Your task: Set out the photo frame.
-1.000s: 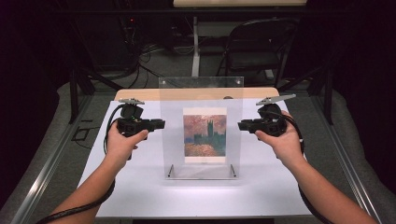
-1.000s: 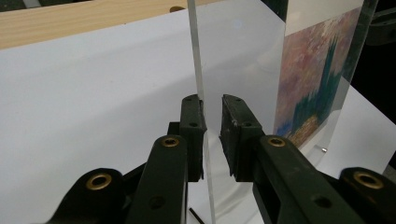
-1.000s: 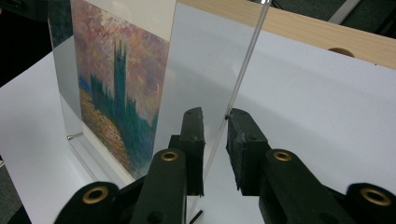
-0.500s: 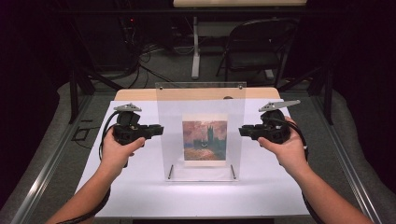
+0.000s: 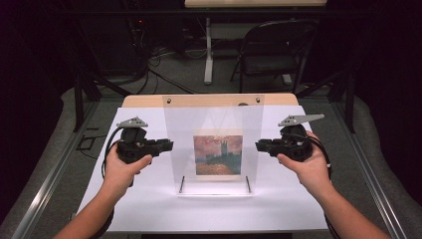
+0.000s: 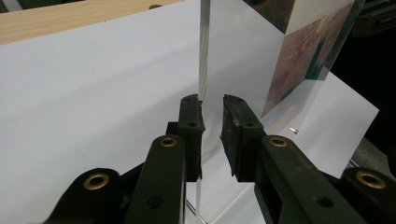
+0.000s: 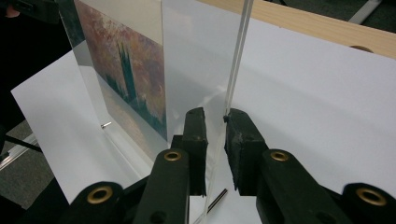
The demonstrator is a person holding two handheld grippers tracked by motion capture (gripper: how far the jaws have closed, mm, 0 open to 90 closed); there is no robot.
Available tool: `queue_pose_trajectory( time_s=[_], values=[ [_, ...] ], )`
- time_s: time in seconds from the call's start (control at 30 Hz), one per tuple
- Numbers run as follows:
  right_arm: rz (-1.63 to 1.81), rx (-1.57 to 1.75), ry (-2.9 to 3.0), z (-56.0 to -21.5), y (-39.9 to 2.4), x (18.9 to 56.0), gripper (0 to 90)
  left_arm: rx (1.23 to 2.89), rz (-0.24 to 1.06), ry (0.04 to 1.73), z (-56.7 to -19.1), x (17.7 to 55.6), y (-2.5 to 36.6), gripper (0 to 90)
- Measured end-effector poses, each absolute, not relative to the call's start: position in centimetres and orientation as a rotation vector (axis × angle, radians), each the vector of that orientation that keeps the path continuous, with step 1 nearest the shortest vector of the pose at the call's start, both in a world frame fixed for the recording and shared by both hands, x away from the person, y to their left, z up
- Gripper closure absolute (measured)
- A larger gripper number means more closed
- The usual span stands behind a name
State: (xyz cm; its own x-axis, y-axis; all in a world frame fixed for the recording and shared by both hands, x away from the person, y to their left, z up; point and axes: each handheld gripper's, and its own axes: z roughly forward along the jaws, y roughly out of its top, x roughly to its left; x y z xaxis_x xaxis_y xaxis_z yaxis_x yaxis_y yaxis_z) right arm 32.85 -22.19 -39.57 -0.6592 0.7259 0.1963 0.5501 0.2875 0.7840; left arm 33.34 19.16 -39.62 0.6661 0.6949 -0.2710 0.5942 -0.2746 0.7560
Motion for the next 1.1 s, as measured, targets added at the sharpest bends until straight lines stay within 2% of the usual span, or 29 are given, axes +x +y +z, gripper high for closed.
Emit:
queue_pose_trajectory(
  time_s=[0.8, 1.03, 1.07, 1.1],
  values=[
    [1.369, 1.135, 2.357, -40.1, -22.4, 30.7, 74.2, 1.947, 0.1, 0.949, -40.4, 31.6, 19.2, 69.4],
    [1.383, 1.134, 2.354, -40.2, -22.5, 30.7, 68.8, 1.942, 0.096, 0.965, -40.6, 31.6, 19.5, 64.5],
    [1.385, 1.137, 2.351, -40.3, -22.6, 30.7, 66.3, 1.942, 0.096, 0.965, -40.6, 31.6, 19.5, 60.7],
    [1.385, 1.137, 2.351, -40.3, -22.6, 30.7, 66.3, 1.944, 0.088, 0.968, -40.6, 31.6, 19.6, 60.7]
  ],
)
